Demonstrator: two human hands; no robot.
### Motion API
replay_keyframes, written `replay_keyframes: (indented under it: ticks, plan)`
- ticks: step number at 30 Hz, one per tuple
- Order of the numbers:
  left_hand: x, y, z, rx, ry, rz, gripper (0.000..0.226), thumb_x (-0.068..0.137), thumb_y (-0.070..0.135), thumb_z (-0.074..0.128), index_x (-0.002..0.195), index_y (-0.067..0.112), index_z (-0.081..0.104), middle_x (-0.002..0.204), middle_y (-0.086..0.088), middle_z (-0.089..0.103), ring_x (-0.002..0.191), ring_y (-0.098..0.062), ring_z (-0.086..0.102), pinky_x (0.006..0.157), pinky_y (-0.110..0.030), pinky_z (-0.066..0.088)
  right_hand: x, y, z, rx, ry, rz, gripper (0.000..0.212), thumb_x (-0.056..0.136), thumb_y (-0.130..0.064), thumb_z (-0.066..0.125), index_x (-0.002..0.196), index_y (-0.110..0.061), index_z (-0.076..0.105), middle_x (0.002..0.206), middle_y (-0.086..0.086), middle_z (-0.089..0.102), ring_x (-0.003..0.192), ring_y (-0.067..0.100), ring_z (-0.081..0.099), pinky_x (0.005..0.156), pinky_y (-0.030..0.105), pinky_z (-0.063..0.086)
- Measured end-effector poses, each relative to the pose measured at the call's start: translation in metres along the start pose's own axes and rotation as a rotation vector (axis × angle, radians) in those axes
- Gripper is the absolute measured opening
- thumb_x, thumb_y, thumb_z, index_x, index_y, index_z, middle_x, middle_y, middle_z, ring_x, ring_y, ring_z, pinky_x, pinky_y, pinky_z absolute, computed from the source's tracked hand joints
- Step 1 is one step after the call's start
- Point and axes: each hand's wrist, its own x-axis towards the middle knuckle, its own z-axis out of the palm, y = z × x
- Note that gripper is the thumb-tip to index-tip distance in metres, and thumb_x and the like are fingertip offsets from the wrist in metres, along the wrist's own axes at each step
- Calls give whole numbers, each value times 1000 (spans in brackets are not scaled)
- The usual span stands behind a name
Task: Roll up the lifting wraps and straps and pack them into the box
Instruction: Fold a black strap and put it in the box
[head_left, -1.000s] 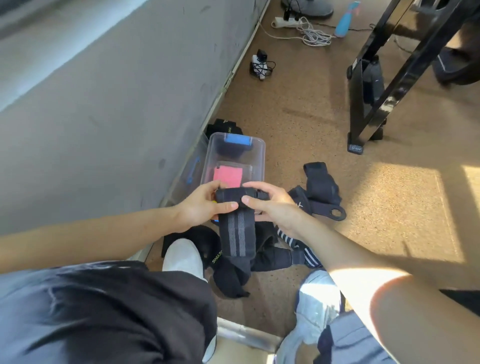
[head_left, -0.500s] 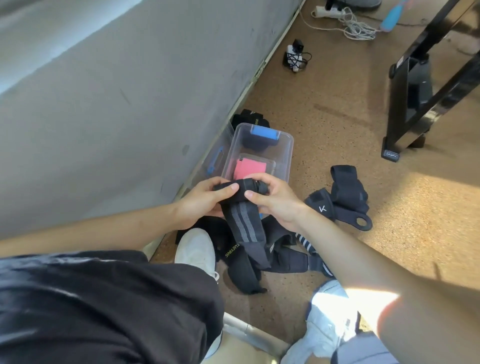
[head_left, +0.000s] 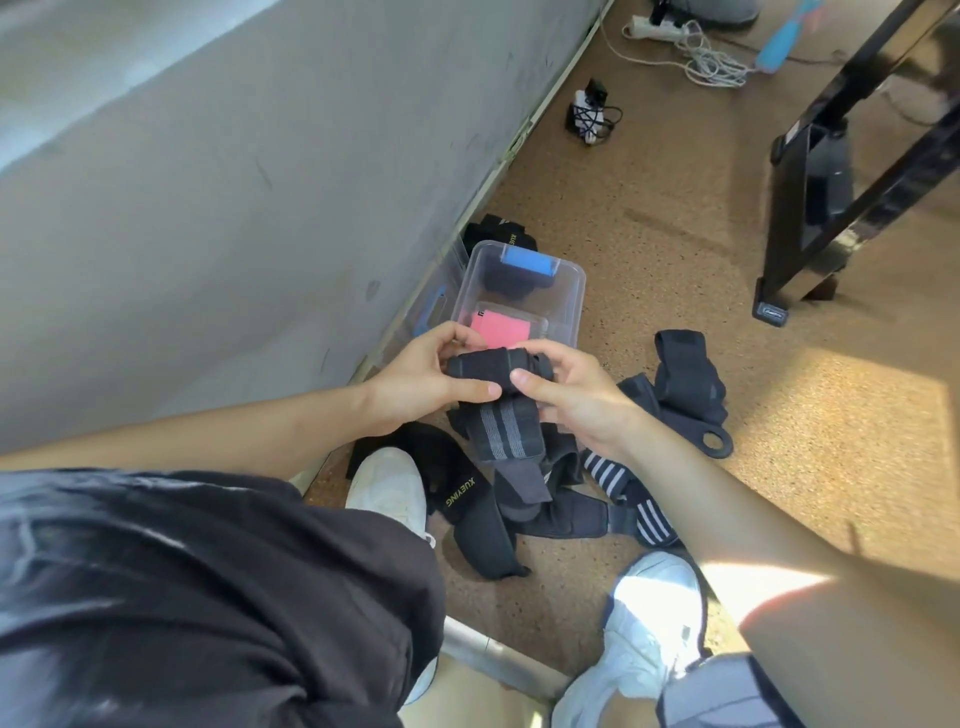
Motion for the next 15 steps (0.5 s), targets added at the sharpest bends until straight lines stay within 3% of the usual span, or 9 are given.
replay_keyframes:
  ticks: [2, 6, 12, 15]
  plan:
    - [2, 6, 5, -29, -64, -30, 38, 90, 13, 76, 125, 9, 60, 117, -3, 68, 91, -4, 72, 67, -16, 55, -2, 2, -6, 33, 2, -17, 35, 94, -10, 72, 127, -16, 66, 127, 15, 68, 113, 34, 70, 95, 60, 56]
    - [10, 14, 11, -7, -139, -34, 29, 94, 18, 73, 121, 19, 62, 115, 1, 72, 105, -10, 73, 82, -22, 59, -4, 2, -14, 70, 38, -54, 40, 91, -8, 74, 129, -17, 65, 131, 9, 67, 117, 37, 67, 95, 63, 55]
    - [13, 32, 3, 110, -166, 56, 27, 90, 9, 76, 113, 14, 62, 113, -7, 67, 93, -4, 71, 76, -19, 56, -6, -7, -15, 84, 31, -90, 49, 86, 2, 76, 131, -13, 62, 133, 12, 65, 122, 33, 65, 93, 53, 58]
    - [10, 18, 2, 77, -148, 70, 36, 87, 0, 76, 117, -2, 55, 109, -16, 62, 87, -12, 72, 73, -23, 57, -8, -12, -9, -3, 52, -45, 50, 80, -27, 82, 127, -24, 66, 132, 6, 65, 117, 28, 68, 97, 52, 57]
